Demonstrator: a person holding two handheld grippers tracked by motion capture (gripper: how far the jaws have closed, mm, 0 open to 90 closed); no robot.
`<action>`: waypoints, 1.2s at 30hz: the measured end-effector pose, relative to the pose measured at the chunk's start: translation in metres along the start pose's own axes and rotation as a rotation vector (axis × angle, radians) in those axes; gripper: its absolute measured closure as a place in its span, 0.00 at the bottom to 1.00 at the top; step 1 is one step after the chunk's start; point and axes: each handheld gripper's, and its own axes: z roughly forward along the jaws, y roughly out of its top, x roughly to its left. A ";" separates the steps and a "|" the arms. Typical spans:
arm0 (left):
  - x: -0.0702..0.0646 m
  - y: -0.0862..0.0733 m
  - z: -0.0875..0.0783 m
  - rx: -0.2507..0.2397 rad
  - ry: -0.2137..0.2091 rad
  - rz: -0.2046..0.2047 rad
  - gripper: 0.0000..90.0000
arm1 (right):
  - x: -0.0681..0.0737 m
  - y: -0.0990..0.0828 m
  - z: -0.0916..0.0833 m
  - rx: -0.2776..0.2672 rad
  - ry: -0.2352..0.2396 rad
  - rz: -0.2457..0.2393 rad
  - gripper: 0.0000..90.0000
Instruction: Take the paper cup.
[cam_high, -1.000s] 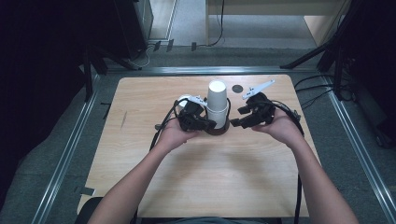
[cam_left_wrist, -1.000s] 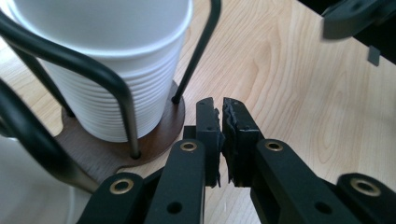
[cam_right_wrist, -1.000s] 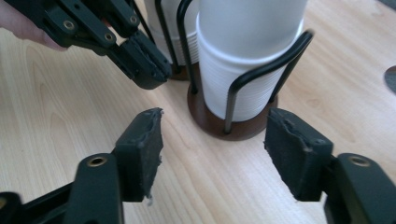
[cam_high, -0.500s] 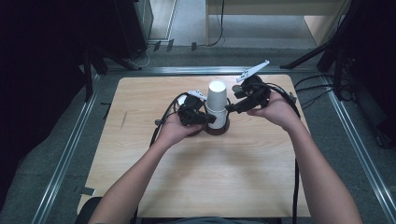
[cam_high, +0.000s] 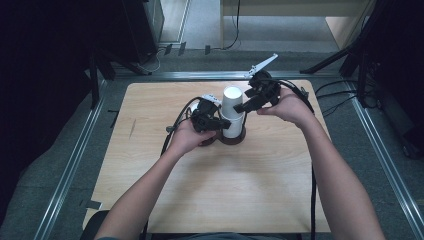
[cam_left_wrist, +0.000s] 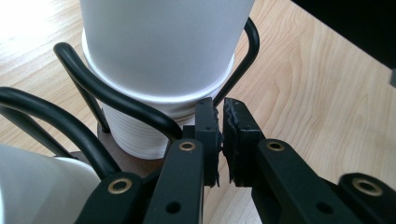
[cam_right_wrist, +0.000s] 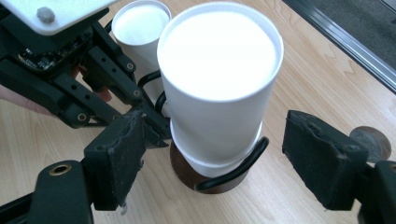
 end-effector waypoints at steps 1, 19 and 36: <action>0.000 0.000 0.000 0.000 0.003 0.003 0.94 | 0.000 0.002 0.001 0.006 -0.003 -0.003 0.23; -0.004 -0.002 0.005 -0.016 0.020 -0.002 0.93 | 0.008 0.027 0.020 0.056 -0.055 -0.035 0.29; -0.008 -0.005 0.009 -0.035 0.038 0.001 0.93 | 0.006 0.032 0.011 0.056 -0.065 -0.001 0.36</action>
